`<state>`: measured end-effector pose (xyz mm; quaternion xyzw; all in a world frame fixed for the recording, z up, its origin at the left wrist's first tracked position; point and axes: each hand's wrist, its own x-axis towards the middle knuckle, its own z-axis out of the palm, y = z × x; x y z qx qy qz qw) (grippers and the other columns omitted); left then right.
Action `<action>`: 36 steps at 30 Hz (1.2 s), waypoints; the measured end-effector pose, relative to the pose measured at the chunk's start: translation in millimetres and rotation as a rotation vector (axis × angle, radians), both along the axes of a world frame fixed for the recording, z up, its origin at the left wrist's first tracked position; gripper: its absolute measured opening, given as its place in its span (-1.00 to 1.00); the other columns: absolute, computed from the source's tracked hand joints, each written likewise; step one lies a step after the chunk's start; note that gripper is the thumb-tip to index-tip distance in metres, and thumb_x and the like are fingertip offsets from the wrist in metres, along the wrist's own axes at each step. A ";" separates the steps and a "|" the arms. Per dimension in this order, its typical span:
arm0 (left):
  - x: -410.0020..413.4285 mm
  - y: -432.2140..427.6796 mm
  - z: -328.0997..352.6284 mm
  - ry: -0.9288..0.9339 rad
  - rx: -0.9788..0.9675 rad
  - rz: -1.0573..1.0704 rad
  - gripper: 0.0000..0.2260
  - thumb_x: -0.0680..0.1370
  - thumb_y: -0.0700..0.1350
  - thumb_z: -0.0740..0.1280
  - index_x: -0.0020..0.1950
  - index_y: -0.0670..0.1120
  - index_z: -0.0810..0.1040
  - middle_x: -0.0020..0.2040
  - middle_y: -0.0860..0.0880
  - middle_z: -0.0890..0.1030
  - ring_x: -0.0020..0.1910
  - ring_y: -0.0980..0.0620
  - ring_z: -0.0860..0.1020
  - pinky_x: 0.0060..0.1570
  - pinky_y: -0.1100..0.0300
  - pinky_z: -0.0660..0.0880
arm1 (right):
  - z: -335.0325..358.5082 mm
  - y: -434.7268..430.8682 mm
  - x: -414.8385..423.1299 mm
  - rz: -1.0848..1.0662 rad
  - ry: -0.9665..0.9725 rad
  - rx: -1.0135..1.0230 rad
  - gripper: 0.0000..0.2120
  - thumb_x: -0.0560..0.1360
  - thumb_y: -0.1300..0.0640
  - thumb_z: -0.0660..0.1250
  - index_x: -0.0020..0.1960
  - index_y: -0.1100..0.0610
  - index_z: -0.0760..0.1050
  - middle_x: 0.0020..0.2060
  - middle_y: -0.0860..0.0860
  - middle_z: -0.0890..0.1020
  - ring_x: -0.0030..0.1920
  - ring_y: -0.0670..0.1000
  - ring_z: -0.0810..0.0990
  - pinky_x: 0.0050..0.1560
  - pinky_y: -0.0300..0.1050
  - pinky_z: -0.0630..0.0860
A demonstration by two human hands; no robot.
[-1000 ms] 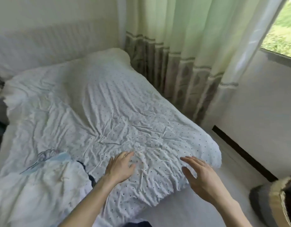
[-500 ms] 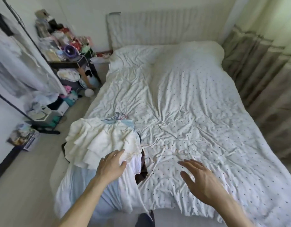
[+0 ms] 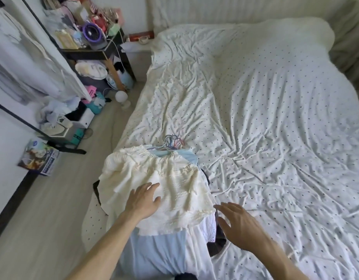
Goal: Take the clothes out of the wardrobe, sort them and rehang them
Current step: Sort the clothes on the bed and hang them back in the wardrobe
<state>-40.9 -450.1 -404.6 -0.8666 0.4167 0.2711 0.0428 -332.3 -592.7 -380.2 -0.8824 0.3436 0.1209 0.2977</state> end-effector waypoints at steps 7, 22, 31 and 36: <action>116.9 -66.9 -52.2 -0.018 0.105 -0.107 -0.52 0.63 0.07 0.15 0.56 0.09 0.23 0.59 -0.02 0.20 0.55 -0.04 0.19 0.49 -0.07 0.15 | -82.1 -12.8 127.1 0.029 0.198 0.127 -0.44 0.64 -0.21 0.01 0.60 -0.12 0.05 0.60 -0.02 0.07 0.58 0.02 0.07 0.54 -0.03 0.14; 233.8 -170.3 -175.2 -0.077 0.260 -0.130 -0.47 0.62 0.12 0.18 0.57 0.03 0.20 0.52 -0.07 0.30 0.51 -0.10 0.24 0.45 -0.14 0.20 | -189.9 -7.1 193.4 -0.042 0.234 0.222 -0.31 0.63 -0.15 0.16 0.56 -0.30 -0.22 0.54 -0.17 -0.37 0.51 0.15 -0.29 0.50 0.34 -0.11; 218.8 -161.8 -104.6 0.195 -0.178 0.116 -0.77 0.57 0.19 0.28 -0.14 0.06 0.53 -0.16 0.11 0.63 -0.12 0.02 0.60 -0.22 0.14 0.41 | -159.1 -30.4 188.1 -0.192 0.087 0.320 -0.37 0.64 -0.15 0.14 0.61 -0.11 -0.05 0.59 -0.06 0.11 0.57 0.07 0.15 0.55 0.01 0.13; 154.5 -154.6 -16.0 0.184 -0.281 0.000 -0.73 0.45 0.27 0.36 -0.18 0.08 0.55 -0.25 0.21 0.61 -0.23 0.28 0.52 -0.26 0.23 0.36 | -95.7 -46.6 153.9 -0.514 -0.210 0.267 -0.31 0.56 -0.25 0.22 0.59 -0.11 0.05 0.57 -0.06 0.07 0.19 -0.08 0.59 0.19 -0.06 0.52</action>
